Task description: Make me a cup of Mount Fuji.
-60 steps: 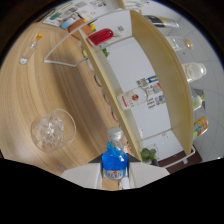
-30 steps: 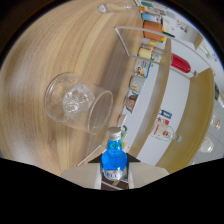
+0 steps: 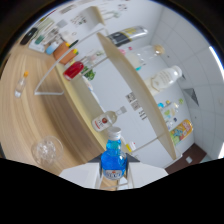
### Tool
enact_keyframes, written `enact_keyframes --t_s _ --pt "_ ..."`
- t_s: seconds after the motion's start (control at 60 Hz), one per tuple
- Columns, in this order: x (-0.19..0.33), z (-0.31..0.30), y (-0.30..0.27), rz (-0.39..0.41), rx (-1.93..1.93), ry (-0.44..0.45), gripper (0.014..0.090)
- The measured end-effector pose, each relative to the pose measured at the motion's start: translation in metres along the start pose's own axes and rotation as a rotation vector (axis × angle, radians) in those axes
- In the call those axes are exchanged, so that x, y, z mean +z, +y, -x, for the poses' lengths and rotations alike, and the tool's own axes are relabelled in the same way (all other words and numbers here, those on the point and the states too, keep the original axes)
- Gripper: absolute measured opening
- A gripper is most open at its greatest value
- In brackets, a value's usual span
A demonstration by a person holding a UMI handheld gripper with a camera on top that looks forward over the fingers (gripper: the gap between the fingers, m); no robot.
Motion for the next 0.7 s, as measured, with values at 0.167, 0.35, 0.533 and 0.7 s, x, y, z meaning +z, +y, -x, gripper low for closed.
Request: enact_keyframes --t_s 0.167,0.35,0.533,0.7 --pt "-0.009 -0.023 0.020 -0.026 0.572 -0.041 0.0365" --pt "0.010 -0.010 0.107 0.102 0.940 -0.066 0.0364" --pt "0.033 0.028 0.178 0.219 1.005 -0.141 0.0363" --pt "0.045 0.056 0.213 0.283 0.974 -0.214 0.0366"
